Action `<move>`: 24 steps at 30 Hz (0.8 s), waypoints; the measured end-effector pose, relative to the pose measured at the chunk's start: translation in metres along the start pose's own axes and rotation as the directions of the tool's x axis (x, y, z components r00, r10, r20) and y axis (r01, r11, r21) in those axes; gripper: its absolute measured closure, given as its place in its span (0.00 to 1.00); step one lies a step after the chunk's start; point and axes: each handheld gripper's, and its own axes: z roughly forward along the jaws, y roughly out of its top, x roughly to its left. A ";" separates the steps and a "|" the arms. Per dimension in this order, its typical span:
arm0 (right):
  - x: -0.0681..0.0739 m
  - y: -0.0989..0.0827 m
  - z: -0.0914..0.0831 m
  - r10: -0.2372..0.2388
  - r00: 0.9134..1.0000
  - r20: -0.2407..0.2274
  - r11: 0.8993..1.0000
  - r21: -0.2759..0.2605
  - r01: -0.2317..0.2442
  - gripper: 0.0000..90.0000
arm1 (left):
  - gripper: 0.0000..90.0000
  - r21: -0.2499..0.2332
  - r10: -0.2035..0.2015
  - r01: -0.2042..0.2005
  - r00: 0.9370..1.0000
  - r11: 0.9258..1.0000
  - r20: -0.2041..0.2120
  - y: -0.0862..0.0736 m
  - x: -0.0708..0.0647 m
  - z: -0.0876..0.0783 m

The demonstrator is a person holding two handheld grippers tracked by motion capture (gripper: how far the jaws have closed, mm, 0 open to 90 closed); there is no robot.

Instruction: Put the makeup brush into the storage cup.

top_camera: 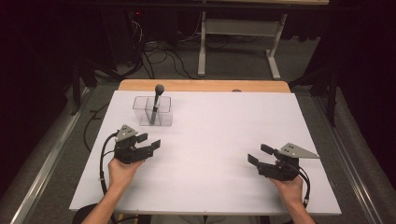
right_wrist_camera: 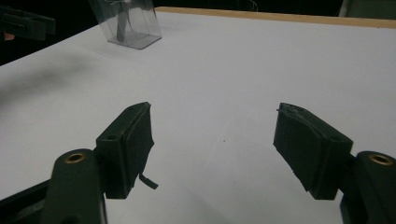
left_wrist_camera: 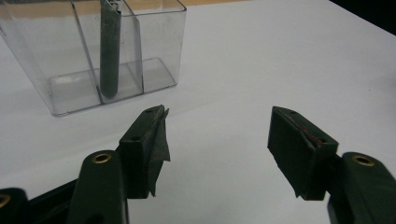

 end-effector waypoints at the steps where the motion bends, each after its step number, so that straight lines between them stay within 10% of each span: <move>1: 0.000 0.000 0.000 -0.001 1.000 0.002 1.000 0.001 0.001 0.33 | 0.42 -0.001 -0.001 0.001 1.000 1.000 0.001 -0.001 0.000 0.000; 24: 0.002 0.000 0.002 -0.013 1.000 -0.006 1.000 0.008 0.013 0.33 | 0.42 -0.005 0.014 -0.014 1.000 1.000 -0.025 -0.012 -0.003 0.004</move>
